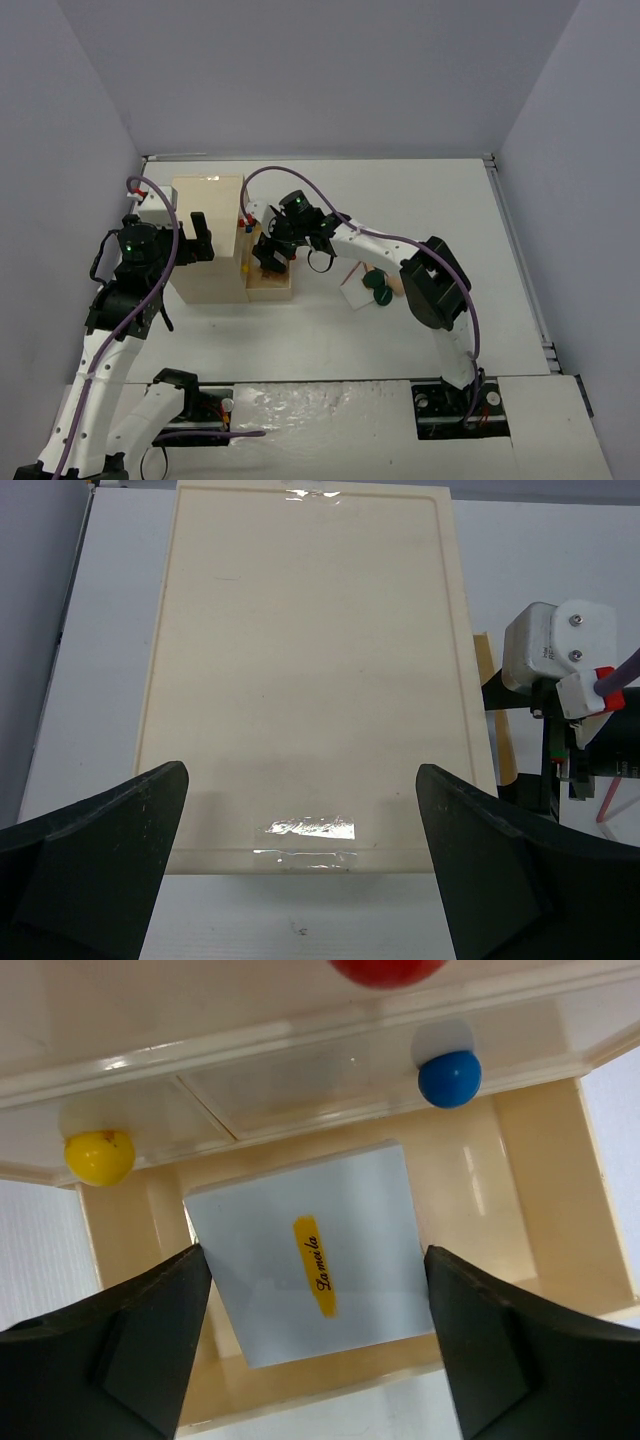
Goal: Organize the makeup
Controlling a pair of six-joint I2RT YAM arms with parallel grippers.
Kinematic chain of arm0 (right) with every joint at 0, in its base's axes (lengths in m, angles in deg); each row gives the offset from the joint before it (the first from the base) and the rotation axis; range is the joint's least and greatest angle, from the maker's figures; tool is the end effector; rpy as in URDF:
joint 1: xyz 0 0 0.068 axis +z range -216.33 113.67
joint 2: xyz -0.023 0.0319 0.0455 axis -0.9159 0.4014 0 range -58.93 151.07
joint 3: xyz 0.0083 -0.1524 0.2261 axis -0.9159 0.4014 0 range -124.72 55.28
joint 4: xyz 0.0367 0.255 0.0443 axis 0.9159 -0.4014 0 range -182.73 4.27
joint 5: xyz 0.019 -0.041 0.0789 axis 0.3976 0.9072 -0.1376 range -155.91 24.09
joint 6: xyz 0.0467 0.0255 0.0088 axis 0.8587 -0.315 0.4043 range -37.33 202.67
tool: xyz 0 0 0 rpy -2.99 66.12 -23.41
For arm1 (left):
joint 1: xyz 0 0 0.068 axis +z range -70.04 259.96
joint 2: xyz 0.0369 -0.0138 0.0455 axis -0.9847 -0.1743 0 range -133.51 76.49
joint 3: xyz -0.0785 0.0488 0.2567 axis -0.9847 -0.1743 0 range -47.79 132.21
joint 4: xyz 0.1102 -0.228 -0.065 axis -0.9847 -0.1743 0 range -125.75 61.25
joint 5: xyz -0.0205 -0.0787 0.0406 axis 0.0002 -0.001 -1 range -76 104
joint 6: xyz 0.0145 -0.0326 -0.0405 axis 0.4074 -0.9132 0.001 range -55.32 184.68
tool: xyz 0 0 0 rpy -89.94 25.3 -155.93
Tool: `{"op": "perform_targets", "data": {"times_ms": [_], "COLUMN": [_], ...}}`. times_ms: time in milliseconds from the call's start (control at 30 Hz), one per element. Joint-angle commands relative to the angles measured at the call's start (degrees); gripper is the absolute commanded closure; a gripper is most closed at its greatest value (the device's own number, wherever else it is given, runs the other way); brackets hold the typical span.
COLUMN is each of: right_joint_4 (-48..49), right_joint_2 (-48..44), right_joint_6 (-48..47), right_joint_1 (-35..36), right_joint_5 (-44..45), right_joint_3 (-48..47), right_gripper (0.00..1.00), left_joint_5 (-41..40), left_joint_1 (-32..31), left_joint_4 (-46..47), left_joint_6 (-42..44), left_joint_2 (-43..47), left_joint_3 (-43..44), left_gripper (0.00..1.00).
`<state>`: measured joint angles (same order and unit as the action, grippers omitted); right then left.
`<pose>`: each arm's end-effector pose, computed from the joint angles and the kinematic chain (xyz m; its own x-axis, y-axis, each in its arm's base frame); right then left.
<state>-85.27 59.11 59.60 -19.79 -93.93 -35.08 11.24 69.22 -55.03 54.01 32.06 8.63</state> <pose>0.3199 0.3619 0.2376 0.0743 -0.4245 -0.9024 -0.9772 0.1495 -0.1508 0.1622 -0.0290 0.3809 -0.2641 -0.1382 -0.9545 0.0929 0.9814 -0.1678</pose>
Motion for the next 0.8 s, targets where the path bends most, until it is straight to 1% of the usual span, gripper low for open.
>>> {"op": "perform_targets", "data": {"times_ms": [0,67,133,300,400,467,567,600,667,767], "right_joint_4": [3.56,3.49,3.09,1.94,1.91,1.91,1.12,0.97,0.79,0.45], "right_joint_2": [-3.67,-5.36,-6.66,-11.02,-14.43,-17.48,-21.81,-22.77,-24.62,-27.88], "right_joint_6": [-0.81,-0.57,-0.27,1.48,4.45,9.03,16.59,20.17,25.00,33.49], "right_joint_1": [0.26,0.39,0.39,0.30,0.30,0.30,0.30,0.30,0.30,0.39], "right_joint_5": [-1.19,0.25,2.11,5.92,9.45,13.54,23.57,25.42,26.81,27.71], "right_joint_3": [0.29,0.72,1.30,3.27,5.52,8.60,13.47,16.54,20.52,29.02], "right_gripper": [0.14,0.05,0.00,0.00,0.00,0.00,0.00,0.00,0.00,0.00], "left_joint_5": [0.67,0.74,0.72,0.65,0.59,0.56,0.39,0.38,0.37,0.45], "left_joint_1": [0.46,0.46,0.46,0.46,0.46,0.42,0.46,0.46,0.46,0.46], "left_joint_4": [3.93,3.87,3.94,3.86,3.82,3.73,3.43,3.36,3.34,3.26], "left_joint_6": [0.21,0.21,0.21,0.21,0.16,0.12,0.12,0.12,0.12,-0.02], "left_joint_2": [-0.07,-0.22,-0.22,-0.31,-0.46,-0.54,-0.84,-0.84,-0.91,-0.99], "left_joint_3": [1.41,1.41,1.41,1.49,1.50,1.50,1.67,1.67,1.76,1.76], "left_gripper": [0.03,0.03,0.03,0.03,0.03,0.03,0.03,0.03,0.03,0.03]}}
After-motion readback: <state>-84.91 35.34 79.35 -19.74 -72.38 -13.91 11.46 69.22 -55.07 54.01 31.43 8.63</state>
